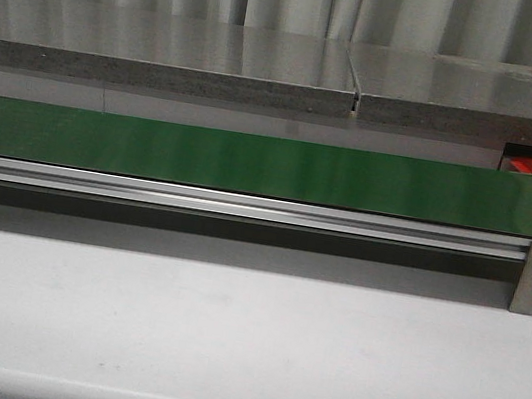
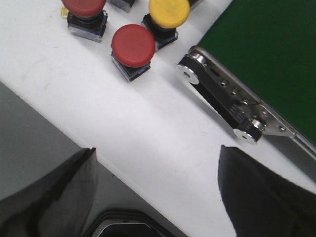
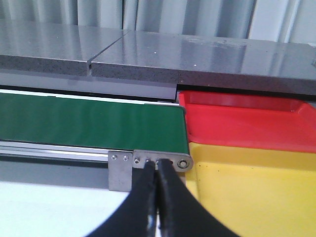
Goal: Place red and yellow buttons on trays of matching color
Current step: 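Grasp a red push-button with the left gripper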
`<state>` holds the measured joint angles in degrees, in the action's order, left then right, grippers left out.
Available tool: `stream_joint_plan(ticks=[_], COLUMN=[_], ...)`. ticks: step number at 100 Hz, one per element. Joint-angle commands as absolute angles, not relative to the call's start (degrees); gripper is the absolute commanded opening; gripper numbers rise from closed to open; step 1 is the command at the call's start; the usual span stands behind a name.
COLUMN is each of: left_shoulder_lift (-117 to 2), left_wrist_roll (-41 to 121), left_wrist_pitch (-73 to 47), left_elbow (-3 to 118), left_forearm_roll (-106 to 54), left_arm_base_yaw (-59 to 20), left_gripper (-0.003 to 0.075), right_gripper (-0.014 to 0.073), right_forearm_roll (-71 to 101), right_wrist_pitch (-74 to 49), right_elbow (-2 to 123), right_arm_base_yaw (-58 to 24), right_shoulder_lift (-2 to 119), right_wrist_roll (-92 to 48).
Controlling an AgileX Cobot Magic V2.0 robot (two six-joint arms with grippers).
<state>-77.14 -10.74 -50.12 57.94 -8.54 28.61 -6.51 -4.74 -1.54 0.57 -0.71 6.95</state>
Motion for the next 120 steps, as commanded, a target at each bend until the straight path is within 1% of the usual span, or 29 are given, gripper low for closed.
stream_joint_plan(ticks=[1, 30, 61, 112, 117, 120], left_shoulder_lift=[-78.9, -89.5, -98.3, -104.0, -104.2, -104.1], left_wrist_roll=[-11.3, -11.3, -11.3, -11.3, -11.3, -11.3], left_wrist_pitch=[-48.7, -48.0, -49.0, -46.7, -46.6, -46.6], left_elbow=[60.8, 66.2, 72.7, 75.6, 75.6, 75.6], left_forearm_roll=[-9.4, -7.4, -7.4, -7.5, -7.6, -7.6], left_arm_base_yaw=[29.2, 29.4, 29.4, 30.0, 30.1, 30.1], left_gripper=[0.0492, 0.0492, 0.0492, 0.0491, 0.0483, 0.0465], right_gripper=[-0.0067, -0.0067, -0.0067, -0.0067, -0.0067, -0.0067], right_forearm_roll=[-6.6, -6.6, -6.6, -6.6, -6.6, -6.6], right_wrist_pitch=[0.0, 0.0, 0.0, 0.0, 0.0, 0.0], right_elbow=[-0.2, -0.2, -0.2, -0.2, -0.2, -0.2], right_arm_base_yaw=[0.6, 0.6, 0.6, 0.6, 0.6, 0.6], right_shoulder_lift=[-1.6, -1.6, -1.6, -1.6, -1.6, -1.6], right_wrist_roll=[6.9, 6.9, 6.9, 6.9, 6.9, 6.9])
